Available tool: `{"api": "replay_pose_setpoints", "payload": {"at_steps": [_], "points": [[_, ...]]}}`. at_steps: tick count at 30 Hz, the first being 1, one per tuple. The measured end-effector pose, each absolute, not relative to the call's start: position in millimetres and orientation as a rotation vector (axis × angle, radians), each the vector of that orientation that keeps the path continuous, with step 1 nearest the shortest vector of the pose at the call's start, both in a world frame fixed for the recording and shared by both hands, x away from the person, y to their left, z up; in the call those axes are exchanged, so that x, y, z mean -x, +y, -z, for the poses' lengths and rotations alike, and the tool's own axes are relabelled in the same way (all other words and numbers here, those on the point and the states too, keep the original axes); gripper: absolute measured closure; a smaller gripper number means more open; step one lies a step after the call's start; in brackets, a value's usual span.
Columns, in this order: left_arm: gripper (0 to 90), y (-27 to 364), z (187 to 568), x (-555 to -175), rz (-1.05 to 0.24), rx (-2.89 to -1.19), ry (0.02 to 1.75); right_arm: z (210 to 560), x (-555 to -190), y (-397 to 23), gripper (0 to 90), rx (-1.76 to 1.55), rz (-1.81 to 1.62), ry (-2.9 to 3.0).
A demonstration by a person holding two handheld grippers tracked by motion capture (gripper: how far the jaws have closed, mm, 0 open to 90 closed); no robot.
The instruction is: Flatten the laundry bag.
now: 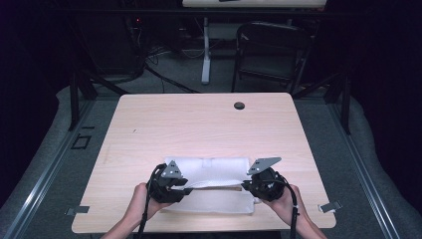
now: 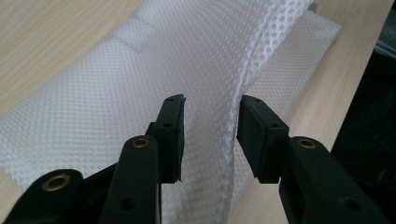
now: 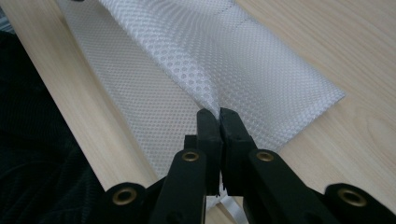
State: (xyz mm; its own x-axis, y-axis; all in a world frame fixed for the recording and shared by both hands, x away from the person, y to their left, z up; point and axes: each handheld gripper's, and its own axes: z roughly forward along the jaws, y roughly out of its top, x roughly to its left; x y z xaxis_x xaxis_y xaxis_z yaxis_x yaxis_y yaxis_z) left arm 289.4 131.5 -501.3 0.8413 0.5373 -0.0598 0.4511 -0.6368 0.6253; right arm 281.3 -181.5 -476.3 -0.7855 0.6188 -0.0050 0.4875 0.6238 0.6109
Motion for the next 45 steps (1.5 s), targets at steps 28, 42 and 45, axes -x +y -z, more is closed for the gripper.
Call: {"api": "replay_pose_setpoints", "payload": {"at_steps": [28,42,45], "points": [[88.6,140.8,482.8,-289.2,-0.287,-2.384,0.761,460.9,-293.1,-188.4,86.3,-0.949,-0.938,2.535],[88.7,135.2,456.1,-315.5,-0.337,-2.305,0.804,459.6,-306.1,-204.1,78.8,-1.033,-0.973,2.471],[88.8,134.5,450.6,-321.5,-0.337,-2.299,0.811,458.2,-309.3,-204.9,78.1,-1.045,-0.986,2.462]]}}
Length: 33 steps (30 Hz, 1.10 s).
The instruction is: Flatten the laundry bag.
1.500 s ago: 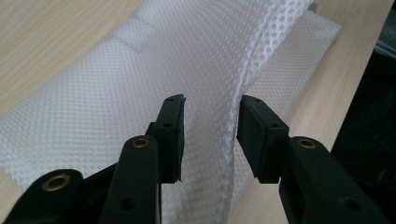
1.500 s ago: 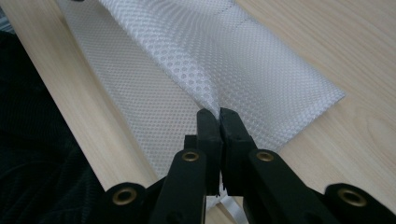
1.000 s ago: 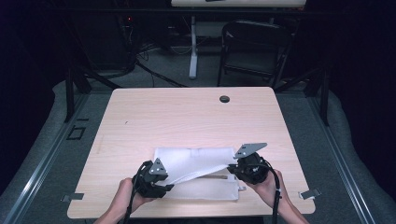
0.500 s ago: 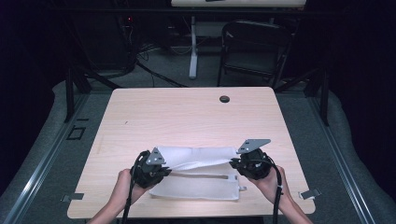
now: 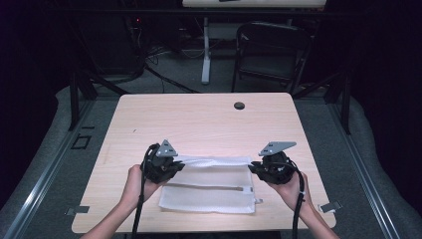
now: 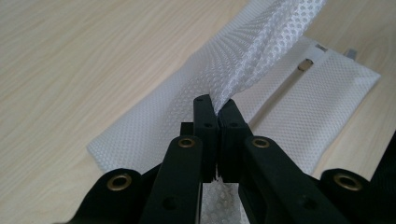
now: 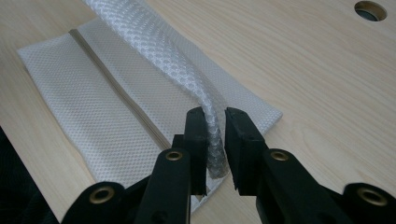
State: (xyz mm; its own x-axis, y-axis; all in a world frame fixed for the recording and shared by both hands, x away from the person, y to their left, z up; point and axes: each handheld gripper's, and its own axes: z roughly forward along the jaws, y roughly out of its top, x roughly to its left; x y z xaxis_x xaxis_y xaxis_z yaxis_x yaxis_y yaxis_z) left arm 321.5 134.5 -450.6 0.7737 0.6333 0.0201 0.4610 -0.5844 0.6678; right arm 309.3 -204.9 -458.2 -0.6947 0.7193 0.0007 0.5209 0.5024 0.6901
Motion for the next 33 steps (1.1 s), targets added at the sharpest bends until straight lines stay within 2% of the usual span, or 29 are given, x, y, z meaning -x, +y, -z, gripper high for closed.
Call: {"api": "replay_pose_setpoints", "payload": {"at_steps": [2,6,9,19,22,24,25,28,30,33], "points": [[88.8,133.9,448.0,-325.5,-0.34,-2.294,0.822,457.7,-310.6,-205.9,73.3,-1.054,-0.996,2.458],[88.8,133.1,440.2,-336.6,-0.332,-2.283,0.857,455.9,-308.6,-211.7,58.2,-1.088,-1.014,2.443],[88.8,131.8,434.8,-343.6,-0.341,-2.264,0.883,453.5,-304.1,-221.2,52.3,-1.117,-1.015,2.416],[88.7,129.7,423.8,-365.2,-0.341,-2.251,0.937,460.3,-284.1,-228.6,51.5,-1.098,-1.014,2.427],[88.8,128.6,421.8,-371.7,-0.34,-2.247,0.95,464.6,-281.7,-220.9,56.4,-1.06,-1.013,2.456],[88.7,127.1,421.0,-375.4,-0.347,-2.246,0.956,469.9,-281.5,-213.7,63.3,-1.029,-0.987,2.499],[88.7,126.7,420.3,-377.5,-0.345,-2.247,0.957,473.9,-281.4,-209.9,71.7,-1.013,-0.975,2.522],[88.7,124.9,418.9,-383.1,-0.357,-2.254,0.962,489.9,-282.9,-197.3,86.4,-0.963,-0.933,2.602],[88.7,123.9,418.7,-386.8,-0.36,-2.253,0.967,502.2,-287.0,-189.3,90.0,-0.939,-0.888,2.662],[88.7,122.8,419.1,-392.0,-0.361,-2.254,0.974,521.1,-294.3,-176.8,90.0,-0.912,-0.818,2.724]]}}
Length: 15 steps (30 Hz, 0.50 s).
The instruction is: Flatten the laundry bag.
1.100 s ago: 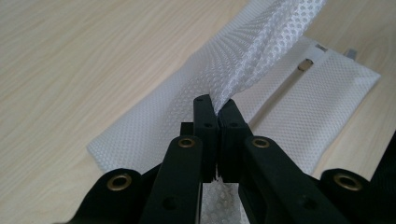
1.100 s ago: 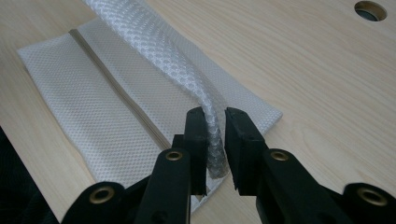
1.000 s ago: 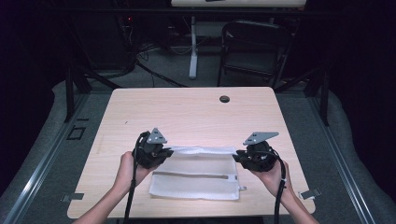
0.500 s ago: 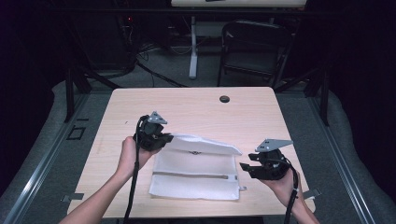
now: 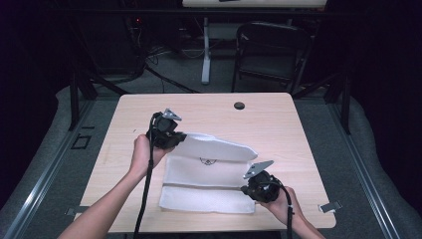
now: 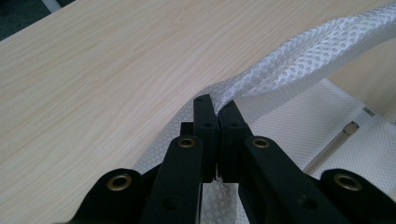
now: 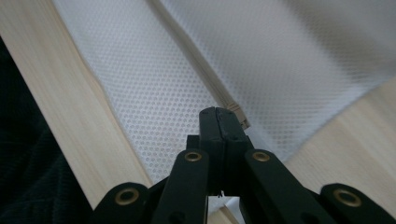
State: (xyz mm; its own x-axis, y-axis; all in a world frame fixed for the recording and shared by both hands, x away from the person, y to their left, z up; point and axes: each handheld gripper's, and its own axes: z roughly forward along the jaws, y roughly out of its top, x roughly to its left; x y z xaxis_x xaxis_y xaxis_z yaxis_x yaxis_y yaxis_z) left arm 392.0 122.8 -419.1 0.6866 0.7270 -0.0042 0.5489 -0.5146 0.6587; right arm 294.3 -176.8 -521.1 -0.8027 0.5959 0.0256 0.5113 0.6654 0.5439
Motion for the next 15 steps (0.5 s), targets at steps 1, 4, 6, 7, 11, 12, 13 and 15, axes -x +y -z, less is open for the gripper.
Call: {"api": "replay_pose_setpoints", "payload": {"at_steps": [1,4,6,7,11,12,13,15], "points": [[88.7,122.3,419.3,-393.5,-0.362,-2.257,0.976,524.3,-296.0,-174.3,90.0,-0.904,-0.781,2.741],[88.7,121.2,419.8,-397.9,-0.371,-2.257,0.984,536.8,-301.0,-165.2,90.0,-0.874,-0.715,2.787],[88.7,121.0,420.0,-400.7,-0.368,-2.259,0.987,544.4,-303.2,-159.3,90.0,-0.858,-0.678,2.814],[88.7,120.5,420.3,-401.9,-0.379,-2.257,0.993,548.4,-303.3,-156.6,90.0,-0.863,-0.697,2.82],[88.7,121.4,420.5,-408.3,-0.381,-2.258,1.006,555.3,-304.7,-150.5,90.0,-0.828,-0.658,2.842],[88.7,121.4,420.6,-410.2,-0.384,-2.262,1.011,555.0,-304.9,-150.1,90.0,-0.829,-0.651,2.846],[88.7,121.4,420.8,-411.9,-0.386,-2.261,1.017,555.3,-304.9,-150.3,90.0,-0.831,-0.655,2.846],[88.7,120.9,421.2,-415.6,-0.384,-2.264,1.025,555.2,-304.8,-150.9,90.0,-0.825,-0.655,2.853]]}}
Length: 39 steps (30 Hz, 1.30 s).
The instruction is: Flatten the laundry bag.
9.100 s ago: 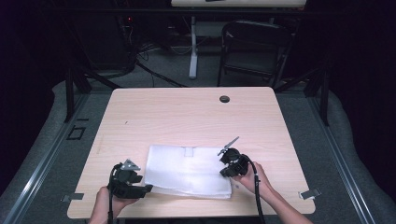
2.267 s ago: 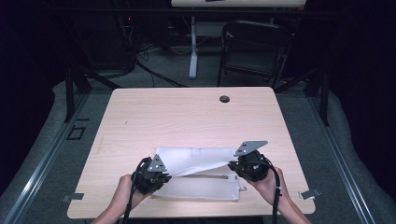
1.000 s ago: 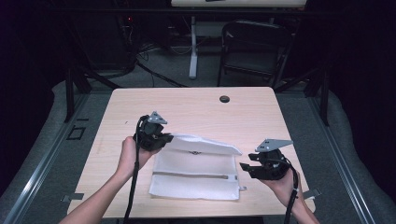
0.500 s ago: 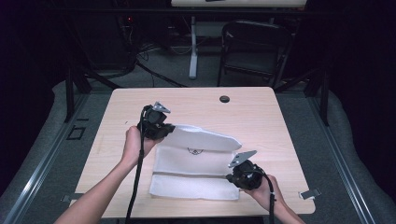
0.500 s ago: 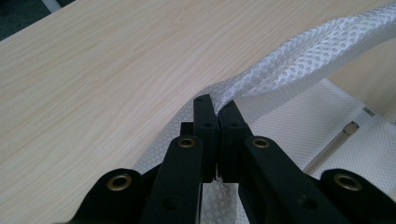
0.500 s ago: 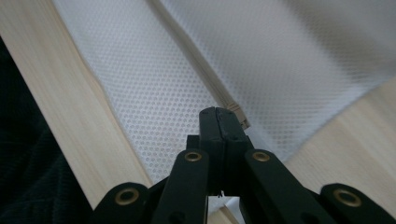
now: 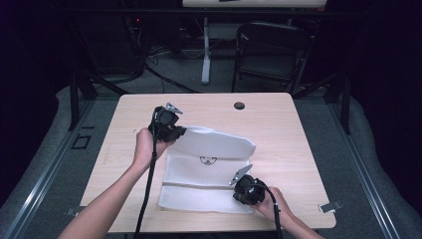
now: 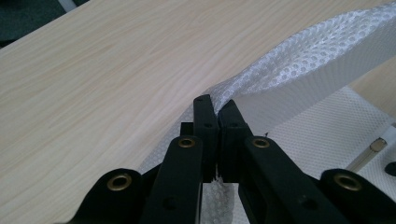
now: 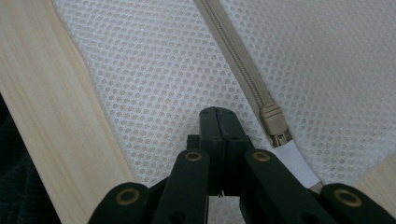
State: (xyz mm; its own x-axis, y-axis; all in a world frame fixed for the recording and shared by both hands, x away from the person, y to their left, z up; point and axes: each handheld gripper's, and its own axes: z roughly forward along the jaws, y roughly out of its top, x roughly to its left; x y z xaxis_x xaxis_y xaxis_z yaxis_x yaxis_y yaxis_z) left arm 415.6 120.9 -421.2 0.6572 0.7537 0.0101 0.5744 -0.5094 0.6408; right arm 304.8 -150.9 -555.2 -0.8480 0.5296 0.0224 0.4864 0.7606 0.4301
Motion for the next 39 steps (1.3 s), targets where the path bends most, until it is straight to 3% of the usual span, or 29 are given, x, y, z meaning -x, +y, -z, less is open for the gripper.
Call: {"api": "replay_pose_setpoints", "payload": {"at_steps": [39], "points": [[88.7,108.7,466.1,-468.3,-0.492,-2.238,1.154,552.9,-304.8,-165.5,90.0,-0.833,-0.627,2.95]]}}
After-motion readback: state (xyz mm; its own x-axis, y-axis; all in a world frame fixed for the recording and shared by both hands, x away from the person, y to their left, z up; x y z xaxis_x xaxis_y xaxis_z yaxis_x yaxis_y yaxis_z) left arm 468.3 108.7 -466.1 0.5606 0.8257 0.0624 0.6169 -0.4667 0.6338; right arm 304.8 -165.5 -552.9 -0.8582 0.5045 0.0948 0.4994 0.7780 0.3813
